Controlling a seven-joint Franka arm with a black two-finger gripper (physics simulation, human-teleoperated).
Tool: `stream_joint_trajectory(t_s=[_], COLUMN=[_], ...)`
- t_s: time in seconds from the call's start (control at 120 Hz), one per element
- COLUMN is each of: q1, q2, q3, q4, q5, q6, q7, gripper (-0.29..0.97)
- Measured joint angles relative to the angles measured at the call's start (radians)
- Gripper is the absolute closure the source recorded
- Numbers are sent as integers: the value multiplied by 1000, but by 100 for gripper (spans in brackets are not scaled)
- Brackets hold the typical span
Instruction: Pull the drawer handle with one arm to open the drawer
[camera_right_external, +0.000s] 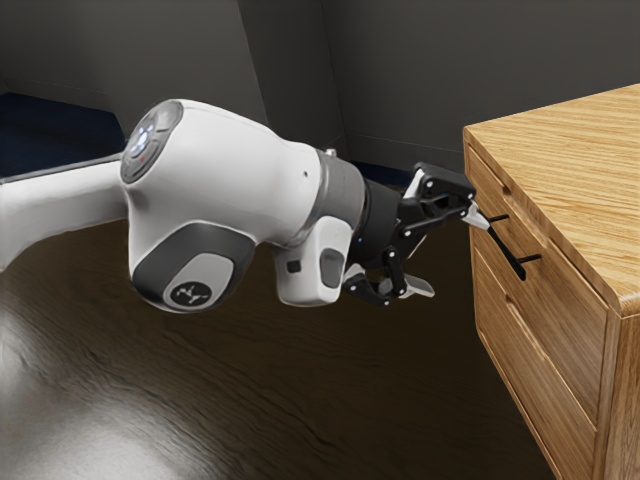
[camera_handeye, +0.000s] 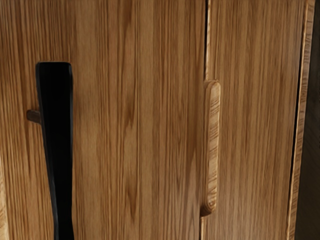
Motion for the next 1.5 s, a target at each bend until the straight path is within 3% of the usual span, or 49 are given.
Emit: stream_joint_trajectory(t_s=[0.2, 1.1, 1.233, 1.35, 1.5], q1=[-71, -93, -75, 32, 149], q2=[9, 8, 8, -1, -14], q3=[71, 96, 95, 9, -89], q4=[17, -7, -21, -53, -94], q5=[1, 2, 9, 12, 1], q6=[22, 48, 49, 47, 45], q7=[5, -21, -26, -29, -34], gripper=[0, -1, -2, 13, 3])
